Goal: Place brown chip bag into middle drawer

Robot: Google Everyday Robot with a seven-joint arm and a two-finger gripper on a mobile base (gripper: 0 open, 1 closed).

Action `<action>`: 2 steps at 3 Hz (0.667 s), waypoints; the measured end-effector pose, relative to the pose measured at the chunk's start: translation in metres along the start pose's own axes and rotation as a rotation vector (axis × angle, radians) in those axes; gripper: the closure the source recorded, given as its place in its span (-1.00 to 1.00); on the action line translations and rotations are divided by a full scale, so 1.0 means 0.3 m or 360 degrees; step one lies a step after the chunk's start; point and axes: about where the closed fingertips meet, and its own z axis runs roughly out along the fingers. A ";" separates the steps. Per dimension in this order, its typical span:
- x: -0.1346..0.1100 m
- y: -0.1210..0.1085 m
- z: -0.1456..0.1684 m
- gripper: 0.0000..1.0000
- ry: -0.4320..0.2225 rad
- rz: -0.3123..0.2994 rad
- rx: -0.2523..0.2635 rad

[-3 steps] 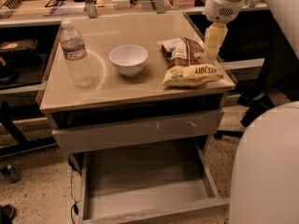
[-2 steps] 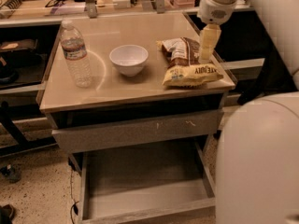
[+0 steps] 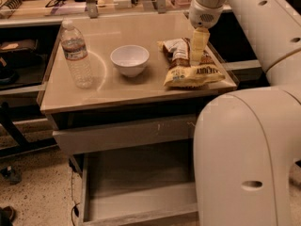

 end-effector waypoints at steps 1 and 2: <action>-0.023 -0.002 0.066 -1.00 -0.0028 0.0015 -0.0060; -0.030 0.001 0.131 -1.00 -0.0057 0.0045 -0.0118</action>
Offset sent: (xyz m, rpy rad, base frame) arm 0.0036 0.0073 -0.0466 0.0551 0.1906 -0.0167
